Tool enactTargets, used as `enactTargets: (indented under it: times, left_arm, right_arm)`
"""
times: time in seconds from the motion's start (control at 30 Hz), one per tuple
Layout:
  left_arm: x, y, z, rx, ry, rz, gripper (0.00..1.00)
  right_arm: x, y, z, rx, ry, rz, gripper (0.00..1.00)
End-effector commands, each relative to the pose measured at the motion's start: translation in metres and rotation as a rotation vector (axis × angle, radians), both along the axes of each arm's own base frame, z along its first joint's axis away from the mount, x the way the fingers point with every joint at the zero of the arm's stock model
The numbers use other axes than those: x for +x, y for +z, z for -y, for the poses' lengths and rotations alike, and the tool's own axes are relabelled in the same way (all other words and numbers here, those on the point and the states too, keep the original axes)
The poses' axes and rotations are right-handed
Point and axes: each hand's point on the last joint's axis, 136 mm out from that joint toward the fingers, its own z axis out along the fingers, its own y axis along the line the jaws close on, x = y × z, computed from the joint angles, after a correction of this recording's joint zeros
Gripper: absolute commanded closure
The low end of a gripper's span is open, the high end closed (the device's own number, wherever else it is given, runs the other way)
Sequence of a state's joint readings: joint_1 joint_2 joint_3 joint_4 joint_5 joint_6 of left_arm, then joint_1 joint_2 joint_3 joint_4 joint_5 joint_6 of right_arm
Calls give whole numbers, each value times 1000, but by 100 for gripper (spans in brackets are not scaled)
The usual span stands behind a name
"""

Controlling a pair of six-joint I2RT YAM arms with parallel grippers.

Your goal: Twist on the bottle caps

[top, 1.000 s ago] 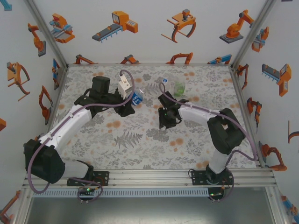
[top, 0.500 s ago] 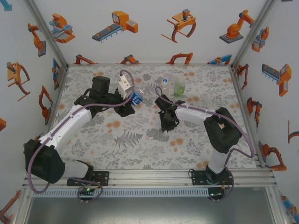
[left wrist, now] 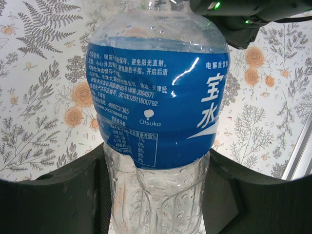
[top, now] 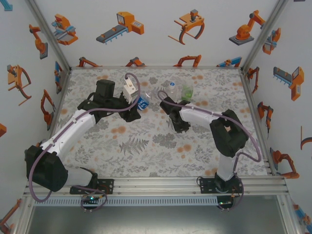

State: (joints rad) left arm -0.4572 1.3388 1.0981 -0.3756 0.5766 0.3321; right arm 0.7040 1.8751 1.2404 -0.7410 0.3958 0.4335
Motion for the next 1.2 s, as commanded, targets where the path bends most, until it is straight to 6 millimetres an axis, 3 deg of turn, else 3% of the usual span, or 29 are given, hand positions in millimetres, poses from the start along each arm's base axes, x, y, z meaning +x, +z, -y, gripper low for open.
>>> enactTargets:
  times: [0.0, 0.17, 0.6, 0.77, 0.87, 1.03, 1.17]
  left_arm:
    - [-1, 19, 1, -29, -14, 23, 100]
    - [-2, 19, 1, -27, -16, 22, 100]
    - [-3, 22, 0, -29, -12, 31, 100]
    - [-3, 22, 0, -30, -12, 26, 100]
    - [-3, 21, 0, -28, -12, 25, 100]
    - [-2, 20, 1, -28, -14, 19, 100]
    - [-3, 18, 1, -23, -12, 13, 100]
  right_arm:
    - [1, -1, 14, -225, 80, 24, 80]
    - [-7, -25, -4, -297, 142, 6, 79]
    - [-50, -67, -60, -156, 150, -99, 61]
    - [-58, -65, -73, -72, 140, -120, 57]
    - [-51, -50, -72, -63, 142, -84, 54]
    - [-31, -31, -54, 11, 89, -68, 52]
    - [-26, -29, -48, 180, 42, -108, 52]
